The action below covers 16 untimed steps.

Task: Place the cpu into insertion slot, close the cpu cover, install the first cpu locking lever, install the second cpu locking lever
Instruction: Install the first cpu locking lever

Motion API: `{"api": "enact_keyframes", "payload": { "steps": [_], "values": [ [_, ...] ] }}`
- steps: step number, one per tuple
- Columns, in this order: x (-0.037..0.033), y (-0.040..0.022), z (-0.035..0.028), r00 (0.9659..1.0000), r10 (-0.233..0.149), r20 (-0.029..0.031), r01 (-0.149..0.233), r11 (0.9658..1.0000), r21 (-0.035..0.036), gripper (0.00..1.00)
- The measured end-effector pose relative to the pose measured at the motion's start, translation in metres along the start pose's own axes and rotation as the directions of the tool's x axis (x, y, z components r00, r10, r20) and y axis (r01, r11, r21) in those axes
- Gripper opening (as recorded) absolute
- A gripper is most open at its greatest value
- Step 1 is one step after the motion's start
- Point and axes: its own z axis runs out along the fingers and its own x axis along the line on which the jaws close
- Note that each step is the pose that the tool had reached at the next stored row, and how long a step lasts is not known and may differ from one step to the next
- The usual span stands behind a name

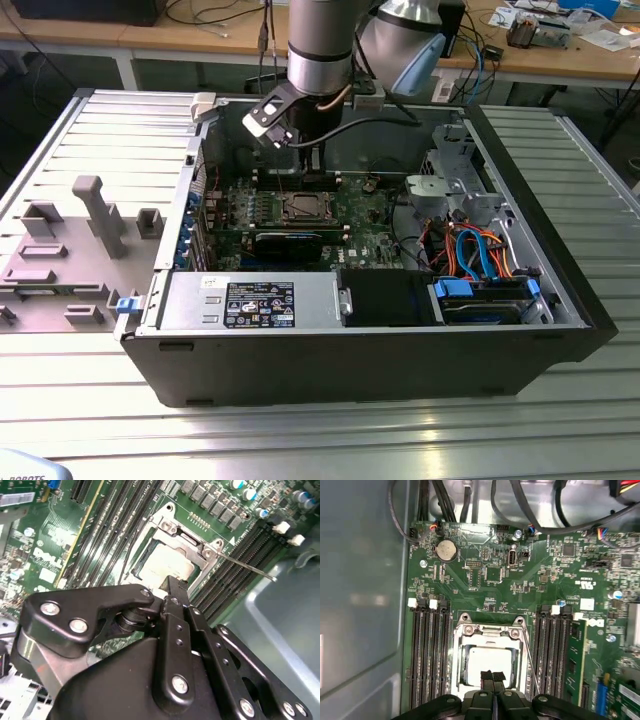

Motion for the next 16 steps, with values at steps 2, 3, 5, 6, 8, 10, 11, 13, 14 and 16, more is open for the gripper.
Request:
{"api": "enact_keyframes", "payload": {
  "steps": [2,3,5,6,8,10,11,13,14,16],
  "values": [
    [0.0002,-0.0002,-0.0106,1.0,0.0,0.0009,0.0,1.0,0.0,0.11],
    [0.0003,-0.0002,-0.0136,1.0,0.0,0.0012,0.0,1.0,0.0,0.11],
    [0.0004,-0.0003,-0.0199,1.0,0.0,0.0032,0.0,1.0,0.0001,0.11],
    [0.0005,-0.0004,-0.0221,1.0,0.0,0.0044,0.0,1.0,0.0003,0.11],
    [0.0006,-0.0006,-0.0248,1.0,0.0,0.0061,0.0,1.0,-0.0017,0.11],
    [0.0006,-0.001,-0.0248,1.0,-0.004,0.0069,0.004,1.0,-0.0079,0.11],
    [0.0006,-0.001,-0.0248,0.9997,-0.022,0.0072,0.022,0.9997,-0.0077,0.11],
    [0.0006,-0.0011,-0.0249,0.9974,-0.072,0.0081,0.072,0.9974,-0.0064,0.11],
    [0.0006,-0.0011,-0.0248,0.9949,-0.101,0.0084,0.101,0.9949,-0.0059,0.11],
    [0.0006,-0.0011,-0.0248,0.988,-0.154,0.009,0.154,0.988,-0.0046,0.11]
  ]
}}
